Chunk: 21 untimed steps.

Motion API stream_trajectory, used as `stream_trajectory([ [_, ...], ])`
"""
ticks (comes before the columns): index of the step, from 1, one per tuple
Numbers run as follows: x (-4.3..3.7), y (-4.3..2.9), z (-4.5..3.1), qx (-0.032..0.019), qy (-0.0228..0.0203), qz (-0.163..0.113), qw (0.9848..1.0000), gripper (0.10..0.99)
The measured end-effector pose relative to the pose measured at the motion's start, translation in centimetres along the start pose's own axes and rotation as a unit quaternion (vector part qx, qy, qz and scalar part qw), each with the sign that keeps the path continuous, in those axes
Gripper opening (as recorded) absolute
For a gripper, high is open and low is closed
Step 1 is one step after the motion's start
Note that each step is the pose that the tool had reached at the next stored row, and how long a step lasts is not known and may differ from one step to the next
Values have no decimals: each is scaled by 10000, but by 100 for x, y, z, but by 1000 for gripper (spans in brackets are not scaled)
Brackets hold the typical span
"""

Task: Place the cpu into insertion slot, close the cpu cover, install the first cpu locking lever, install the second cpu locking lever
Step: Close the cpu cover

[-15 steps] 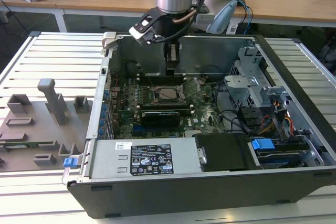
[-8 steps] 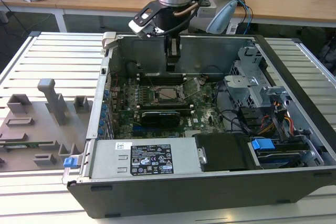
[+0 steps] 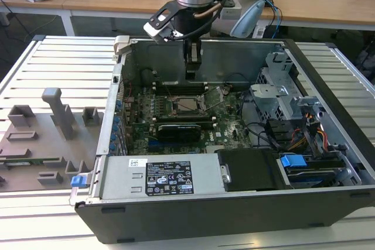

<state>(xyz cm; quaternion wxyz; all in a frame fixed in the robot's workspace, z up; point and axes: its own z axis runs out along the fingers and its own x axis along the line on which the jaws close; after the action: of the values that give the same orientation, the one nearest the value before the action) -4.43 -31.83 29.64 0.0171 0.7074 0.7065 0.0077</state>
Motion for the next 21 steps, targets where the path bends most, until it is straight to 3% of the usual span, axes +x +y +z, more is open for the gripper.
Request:
stream_trajectory([
  [5,-1,10,0,0,1,-1,10000,106],
  [10,0,80,3,0,-3,0,10000,106],
  [13,0,222,7,3,-3,-1,10000,106],
  [18,0,354,12,4,-4,0,10000,106],
  [20,1,497,17,5,-5,-1,10000,106],
  [21,1,527,18,5,-6,-1,10000,106],
])
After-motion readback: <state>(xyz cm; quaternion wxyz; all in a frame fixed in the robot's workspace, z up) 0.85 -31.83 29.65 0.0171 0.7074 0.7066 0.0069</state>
